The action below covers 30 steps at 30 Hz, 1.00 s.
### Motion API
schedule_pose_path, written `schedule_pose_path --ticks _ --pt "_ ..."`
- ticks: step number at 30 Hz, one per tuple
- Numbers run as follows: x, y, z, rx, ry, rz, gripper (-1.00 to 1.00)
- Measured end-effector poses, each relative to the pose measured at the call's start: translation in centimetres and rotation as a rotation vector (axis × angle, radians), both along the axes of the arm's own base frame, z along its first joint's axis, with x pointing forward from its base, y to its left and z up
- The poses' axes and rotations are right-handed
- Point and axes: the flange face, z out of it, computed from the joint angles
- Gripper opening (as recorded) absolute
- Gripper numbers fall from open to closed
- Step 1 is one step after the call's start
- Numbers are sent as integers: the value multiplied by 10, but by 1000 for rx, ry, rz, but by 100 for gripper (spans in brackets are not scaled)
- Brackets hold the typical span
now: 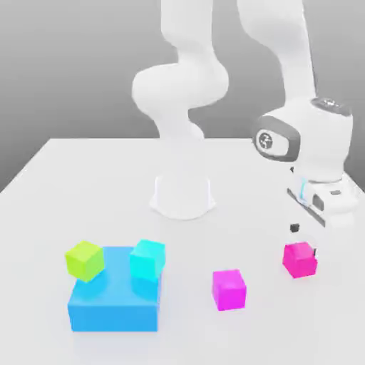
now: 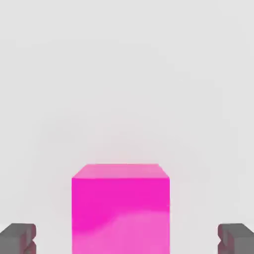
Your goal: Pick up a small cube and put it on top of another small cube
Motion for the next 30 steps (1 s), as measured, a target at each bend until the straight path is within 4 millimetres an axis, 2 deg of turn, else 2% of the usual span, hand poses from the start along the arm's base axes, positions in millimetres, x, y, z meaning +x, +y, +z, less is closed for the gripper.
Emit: schedule_pose_path --ticks 1,2,9,16,17,18,20,24,27,30 --pt "0 0 -9 0 0 0 0" --pt "-1 -1 -17 0 1 0 -100" --pt "-1 -1 -18 -2 2 0 -100" --pt "1 -3 39 -2 1 -2 -100" --pt "10 -11 46 -3 -3 -5 -100" --pt "22 -21 54 -5 -7 -10 -100" --pt "55 -60 68 -8 -15 -58 -100" --pt "96 -126 95 -16 -27 -73 -100" --pt "117 -188 115 -20 -30 -102 -100" --pt "126 -256 132 -22 -27 -136 -100"
